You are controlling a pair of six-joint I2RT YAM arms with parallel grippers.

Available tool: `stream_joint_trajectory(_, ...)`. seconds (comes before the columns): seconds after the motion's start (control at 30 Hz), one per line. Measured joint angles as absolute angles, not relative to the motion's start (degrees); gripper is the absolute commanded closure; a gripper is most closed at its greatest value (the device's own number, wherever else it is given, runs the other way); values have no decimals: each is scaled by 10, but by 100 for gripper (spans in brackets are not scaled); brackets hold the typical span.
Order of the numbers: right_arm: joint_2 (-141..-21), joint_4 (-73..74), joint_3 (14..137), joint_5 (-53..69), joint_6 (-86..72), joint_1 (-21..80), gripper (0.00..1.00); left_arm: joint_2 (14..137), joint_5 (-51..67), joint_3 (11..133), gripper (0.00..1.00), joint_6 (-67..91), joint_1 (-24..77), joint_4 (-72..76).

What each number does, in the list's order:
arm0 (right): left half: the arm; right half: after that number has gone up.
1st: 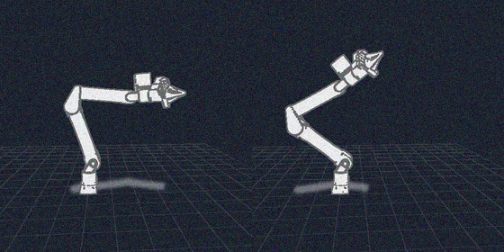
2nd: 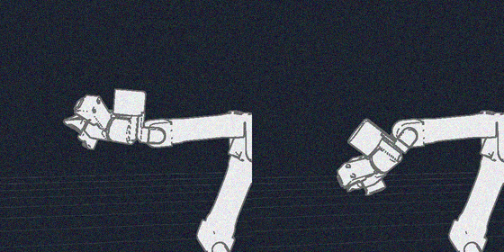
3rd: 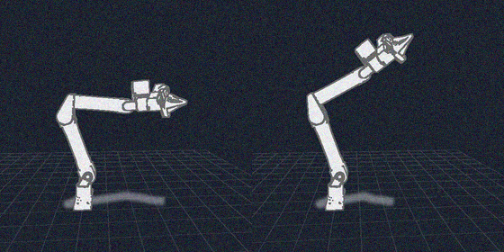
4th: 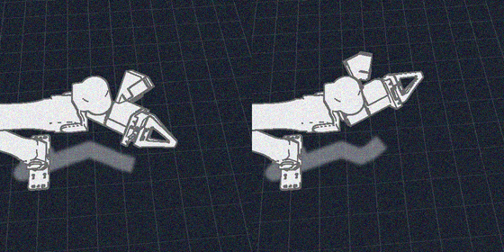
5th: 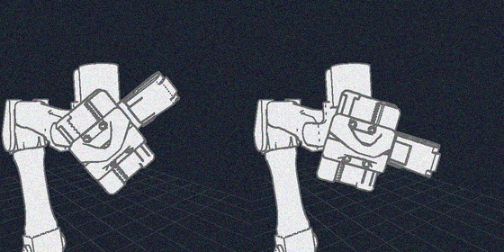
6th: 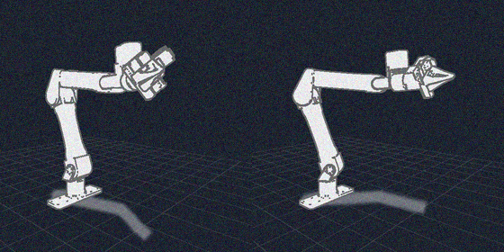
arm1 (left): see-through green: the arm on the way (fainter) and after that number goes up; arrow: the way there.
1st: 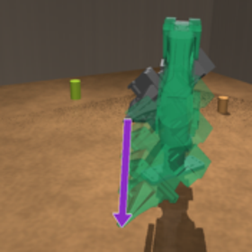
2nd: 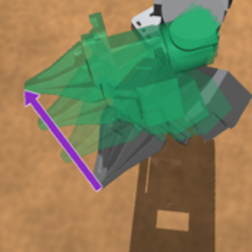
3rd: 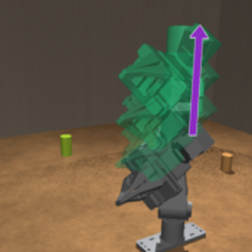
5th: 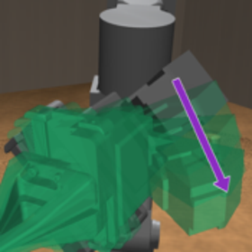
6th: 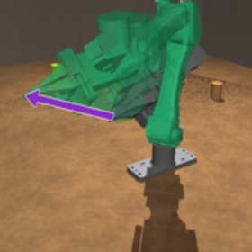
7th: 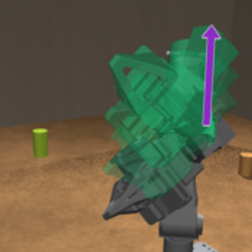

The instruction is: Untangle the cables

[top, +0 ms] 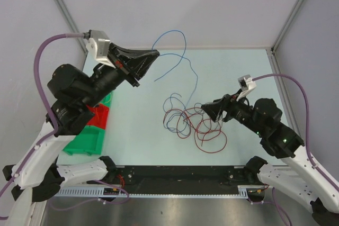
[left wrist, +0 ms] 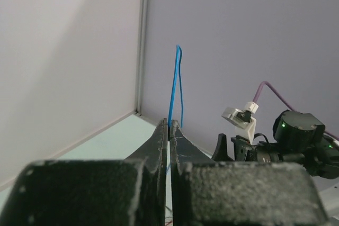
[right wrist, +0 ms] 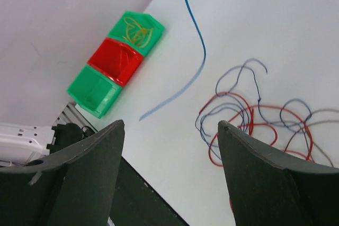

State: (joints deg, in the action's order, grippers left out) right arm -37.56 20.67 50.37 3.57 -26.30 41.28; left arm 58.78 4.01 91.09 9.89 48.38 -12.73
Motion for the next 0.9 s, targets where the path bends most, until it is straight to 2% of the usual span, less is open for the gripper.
stream_joint_trajectory(0.33,-433,170,618,78,-213,408,24,584,100,910,100,140,479,-111)
stream_joint_trajectory(0.6,-491,108,640,150,-216,412,25,583,121,900,100,157,478,-103)
stream_joint_trajectory(0.9,-511,67,644,170,-222,419,35,584,127,900,100,165,478,-95)
